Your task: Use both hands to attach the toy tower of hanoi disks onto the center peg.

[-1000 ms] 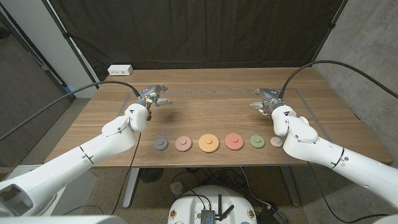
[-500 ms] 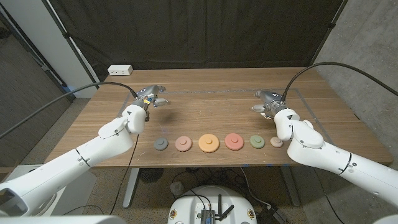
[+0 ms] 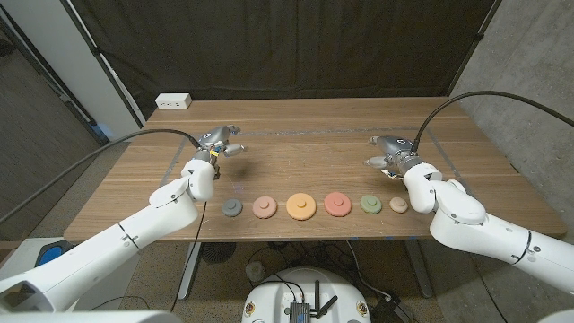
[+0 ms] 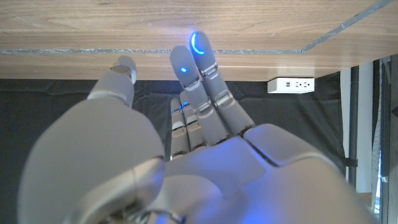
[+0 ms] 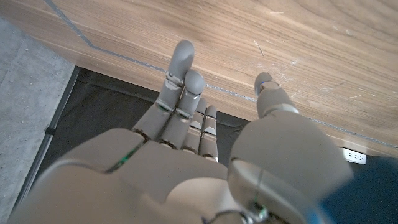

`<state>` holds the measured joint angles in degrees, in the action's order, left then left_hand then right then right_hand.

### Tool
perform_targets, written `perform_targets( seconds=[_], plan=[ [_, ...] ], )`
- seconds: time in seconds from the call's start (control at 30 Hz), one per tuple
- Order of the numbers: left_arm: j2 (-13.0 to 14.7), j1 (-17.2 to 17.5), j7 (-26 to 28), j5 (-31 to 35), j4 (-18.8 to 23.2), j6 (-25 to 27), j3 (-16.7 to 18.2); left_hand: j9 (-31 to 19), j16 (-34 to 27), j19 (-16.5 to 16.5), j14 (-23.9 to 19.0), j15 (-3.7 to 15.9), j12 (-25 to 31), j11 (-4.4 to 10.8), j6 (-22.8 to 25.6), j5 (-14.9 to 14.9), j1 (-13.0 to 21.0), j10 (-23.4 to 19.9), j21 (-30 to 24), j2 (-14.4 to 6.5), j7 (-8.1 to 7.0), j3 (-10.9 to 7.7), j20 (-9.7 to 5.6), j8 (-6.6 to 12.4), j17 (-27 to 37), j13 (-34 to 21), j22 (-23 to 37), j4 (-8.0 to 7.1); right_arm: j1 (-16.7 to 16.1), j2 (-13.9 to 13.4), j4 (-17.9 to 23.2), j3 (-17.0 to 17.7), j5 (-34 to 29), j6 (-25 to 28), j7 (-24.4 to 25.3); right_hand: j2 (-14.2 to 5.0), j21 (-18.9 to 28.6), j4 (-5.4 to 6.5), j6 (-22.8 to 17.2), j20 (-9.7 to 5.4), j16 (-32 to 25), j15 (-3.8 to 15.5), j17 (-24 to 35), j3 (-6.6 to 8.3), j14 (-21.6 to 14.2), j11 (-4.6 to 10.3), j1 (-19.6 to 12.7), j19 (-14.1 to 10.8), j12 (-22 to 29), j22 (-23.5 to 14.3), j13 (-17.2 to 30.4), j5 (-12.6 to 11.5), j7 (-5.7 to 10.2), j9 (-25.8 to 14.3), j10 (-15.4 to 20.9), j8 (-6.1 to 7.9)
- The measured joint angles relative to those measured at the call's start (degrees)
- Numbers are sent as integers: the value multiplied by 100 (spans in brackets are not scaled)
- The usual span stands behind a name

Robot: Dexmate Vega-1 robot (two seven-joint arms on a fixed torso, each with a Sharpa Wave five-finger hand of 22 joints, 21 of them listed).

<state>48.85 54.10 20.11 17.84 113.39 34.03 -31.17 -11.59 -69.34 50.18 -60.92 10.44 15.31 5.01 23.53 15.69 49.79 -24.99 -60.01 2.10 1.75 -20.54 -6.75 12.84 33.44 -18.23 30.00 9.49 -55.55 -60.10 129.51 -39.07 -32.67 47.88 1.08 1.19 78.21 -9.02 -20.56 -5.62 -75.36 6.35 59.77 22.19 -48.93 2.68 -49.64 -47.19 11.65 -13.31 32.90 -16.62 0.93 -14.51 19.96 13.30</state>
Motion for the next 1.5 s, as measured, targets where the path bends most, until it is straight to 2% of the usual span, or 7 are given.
perform_targets(
  seconds=[0.37, 0.83, 1.2, 1.5],
  plan=[
    [129, 187, 47, -61, 119, -27, 104, 0, 0, 0, -31, 31, 0, 0, 60, 0, 0, -60, 0, 0, 1, 31, 0, 0, -26, -27, -27, -31, -468, -181, 361, 202, -44, 144, 59, 0, 83, 1, 0, 0, -29, -10, 70, -47, -55, 41, 0, 0, 0, 54, -21, 0, 0, 1, 42, 0],
    [278, 243, 1, -109, 209, -89, 208, 0, -45, -1, -30, 31, 0, 0, 60, 0, 0, -60, -60, 0, 1, 72, 0, 0, -79, -26, -54, -25, -854, -409, 815, 342, -101, 469, -4, 0, 126, -24, 155, 20, 40, -21, 17, -71, 0, 111, 0, 102, -44, 122, -52, 0, 29, 1, -75, -60],
    [279, 226, 20, -150, 116, -258, 257, 1, -45, -1, -30, 31, 0, -41, 92, 0, 23, -102, -82, -23, 31, 79, 0, 0, -98, -54, -80, -31, -995, -546, 1063, 353, -126, 623, -89, 0, 149, -17, 248, 20, 92, -31, -54, -113, 52, 70, 0, 102, -43, 162, -78, 0, -2, 1, -115, -83],
    [252, 170, 54, -160, 0, -453, 277, -7, -88, -1, -30, 31, 0, -53, 116, 22, 38, -113, -103, -38, 6, 78, 0, 0, -106, -53, -79, -31, -1037, -552, 1221, 180, -281, 757, -182, 0, 170, -8, 309, 52, 133, -31, -89, -134, 51, 70, 0, 134, -43, 187, -104, 0, -2, 1, -114, -83]
  ],
)
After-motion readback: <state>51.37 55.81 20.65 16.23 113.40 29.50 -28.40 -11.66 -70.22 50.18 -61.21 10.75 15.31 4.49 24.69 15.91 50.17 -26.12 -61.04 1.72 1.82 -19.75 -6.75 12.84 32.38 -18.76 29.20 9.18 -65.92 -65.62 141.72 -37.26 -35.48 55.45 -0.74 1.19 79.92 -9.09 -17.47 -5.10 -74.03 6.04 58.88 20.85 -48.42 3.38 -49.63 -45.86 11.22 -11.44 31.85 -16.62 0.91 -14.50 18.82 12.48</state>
